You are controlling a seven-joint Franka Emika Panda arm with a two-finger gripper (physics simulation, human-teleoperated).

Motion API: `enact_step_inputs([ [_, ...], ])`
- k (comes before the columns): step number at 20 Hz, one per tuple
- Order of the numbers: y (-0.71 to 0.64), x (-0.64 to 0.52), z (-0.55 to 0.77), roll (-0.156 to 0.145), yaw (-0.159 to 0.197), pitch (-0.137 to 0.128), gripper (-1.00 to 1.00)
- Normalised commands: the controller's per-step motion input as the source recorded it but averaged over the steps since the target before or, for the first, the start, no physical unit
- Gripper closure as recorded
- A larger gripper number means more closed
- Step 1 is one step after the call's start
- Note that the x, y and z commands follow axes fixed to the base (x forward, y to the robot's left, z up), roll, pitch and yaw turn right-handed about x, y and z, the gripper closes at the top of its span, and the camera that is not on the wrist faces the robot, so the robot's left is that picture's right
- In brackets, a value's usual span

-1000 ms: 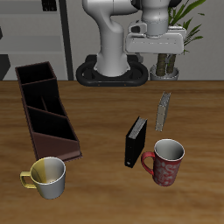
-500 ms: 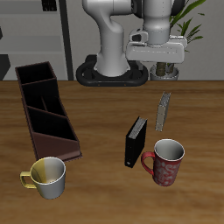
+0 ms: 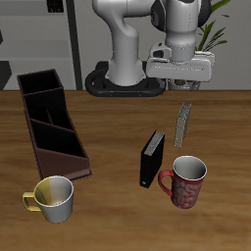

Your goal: Place the yellow book into the right desk caddy's right compartment

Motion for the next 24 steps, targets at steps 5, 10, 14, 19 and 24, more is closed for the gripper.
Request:
enact_step_inputs([
  [5, 0.16, -0.01, -0.19, 0.038, 0.009, 0.007, -1.0],
  [10, 0.17, -0.01, -0.26, 0.023, -0.001, 0.006, -1.0],
  [14, 0.1, -0.04, -0.27, 0.028, 0.01, 0.006, -1.0],
  [19, 0.0, 0.0, -0.16, -0.001, -0.01, -0.005, -1.0],
  [24, -0.01, -0.04, -0.21, -0.001, -0.018, 0.019, -1.0],
])
